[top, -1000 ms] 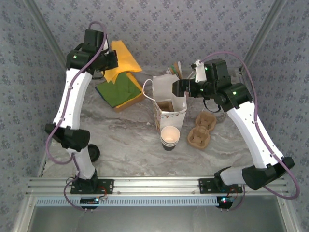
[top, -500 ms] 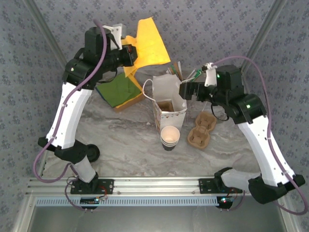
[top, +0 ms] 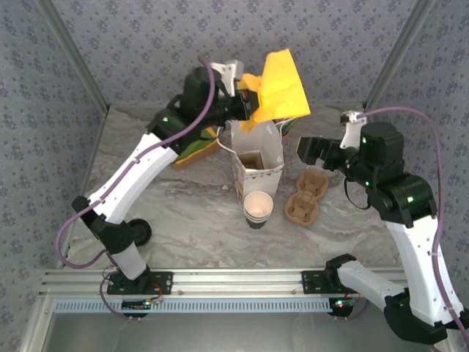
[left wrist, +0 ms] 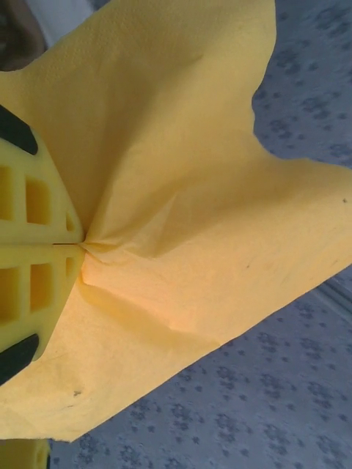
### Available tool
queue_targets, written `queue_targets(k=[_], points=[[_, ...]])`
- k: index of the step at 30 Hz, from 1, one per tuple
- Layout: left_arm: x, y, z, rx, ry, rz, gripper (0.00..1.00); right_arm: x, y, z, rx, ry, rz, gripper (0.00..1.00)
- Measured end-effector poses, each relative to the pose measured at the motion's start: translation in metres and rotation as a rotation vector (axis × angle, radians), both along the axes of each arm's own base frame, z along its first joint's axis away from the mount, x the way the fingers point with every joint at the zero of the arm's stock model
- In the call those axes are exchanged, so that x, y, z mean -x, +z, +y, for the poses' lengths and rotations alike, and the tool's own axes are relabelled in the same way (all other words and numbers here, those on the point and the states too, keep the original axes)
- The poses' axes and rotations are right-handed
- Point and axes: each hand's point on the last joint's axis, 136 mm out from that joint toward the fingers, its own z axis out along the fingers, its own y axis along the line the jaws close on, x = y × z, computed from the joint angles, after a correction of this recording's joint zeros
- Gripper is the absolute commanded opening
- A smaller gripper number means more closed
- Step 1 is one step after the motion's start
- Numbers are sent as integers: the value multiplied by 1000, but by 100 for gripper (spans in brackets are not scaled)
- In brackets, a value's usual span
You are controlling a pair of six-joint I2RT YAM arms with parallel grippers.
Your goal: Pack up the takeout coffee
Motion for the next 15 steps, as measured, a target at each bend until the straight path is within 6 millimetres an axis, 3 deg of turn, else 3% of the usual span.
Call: queue_targets(k=[4,7,15], points=[[0,-41,-12,12,2,66,0,7,-2,-8,6,-23,8,100],[4,-56,-9,39,13,96,0,7,-5,-10,10,-28,19,100],[16,-54,-1,129,23,110,0,2,-10,-9,16,-30,38,100]])
